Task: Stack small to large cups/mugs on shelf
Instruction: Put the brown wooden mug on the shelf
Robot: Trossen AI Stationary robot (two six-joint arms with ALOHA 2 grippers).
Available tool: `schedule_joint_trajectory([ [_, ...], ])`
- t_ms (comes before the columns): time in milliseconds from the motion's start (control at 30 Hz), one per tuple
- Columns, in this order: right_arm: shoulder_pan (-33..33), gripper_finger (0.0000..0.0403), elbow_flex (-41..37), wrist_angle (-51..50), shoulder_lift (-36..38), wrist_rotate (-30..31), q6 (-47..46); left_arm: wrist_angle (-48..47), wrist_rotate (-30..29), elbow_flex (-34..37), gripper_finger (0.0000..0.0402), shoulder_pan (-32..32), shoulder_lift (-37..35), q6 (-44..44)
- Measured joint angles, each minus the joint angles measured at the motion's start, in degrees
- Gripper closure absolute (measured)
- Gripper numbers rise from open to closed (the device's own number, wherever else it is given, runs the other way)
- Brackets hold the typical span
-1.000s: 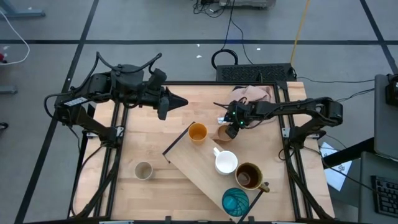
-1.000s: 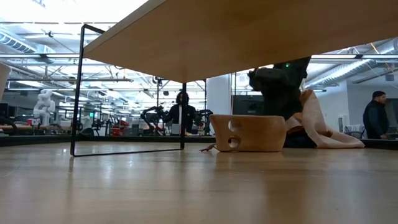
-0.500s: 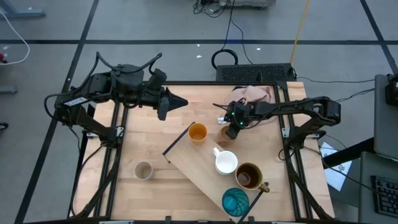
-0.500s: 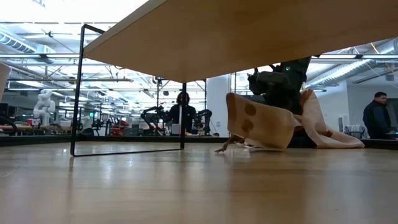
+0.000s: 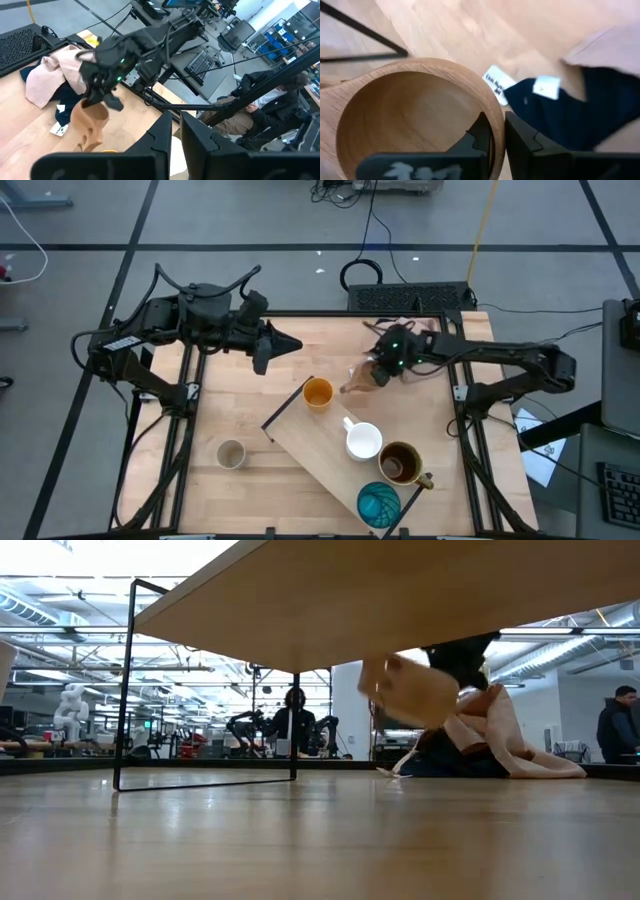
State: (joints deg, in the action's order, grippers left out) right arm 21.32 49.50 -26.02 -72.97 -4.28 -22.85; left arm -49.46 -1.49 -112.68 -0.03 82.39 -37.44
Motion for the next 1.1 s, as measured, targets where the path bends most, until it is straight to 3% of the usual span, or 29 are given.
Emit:
schedule_joint_trajectory([
  [400, 0.4, 0.0382, 0.0, -3.1, 15.1, 3.0, -3.1, -0.1, 0.0, 0.0, 0.0364, 0.0, 0.0, 5.5],
  [700, 0.0, 0.0382, 0.4, -4.3, 24.4, 0.9, -10.4, -1.4, 0.0, 0.0, 0.0364, -0.2, 0.0, 7.0],
  [800, 0.0, 0.0382, 1.2, -3.9, 26.5, -2.8, -13.1, -1.9, 0.0, 0.0, 0.0364, -0.2, 0.8, 9.9],
  [900, 0.0, 0.0382, 2.5, -3.8, 27.3, -10.5, -17.0, -2.4, 0.5, 0.1, 0.0359, -0.2, 1.6, 13.5],
  [1000, -0.5, 0.0382, 4.5, -3.9, 27.2, -16.4, -19.6, -0.9, 2.3, 0.0, 0.0332, -0.2, 3.2, 16.0],
  [1100, -2.1, 0.0382, 6.7, -3.8, 26.6, -17.0, -21.6, 1.7, 3.0, 0.1, 0.0292, -0.2, 5.8, 15.3],
])
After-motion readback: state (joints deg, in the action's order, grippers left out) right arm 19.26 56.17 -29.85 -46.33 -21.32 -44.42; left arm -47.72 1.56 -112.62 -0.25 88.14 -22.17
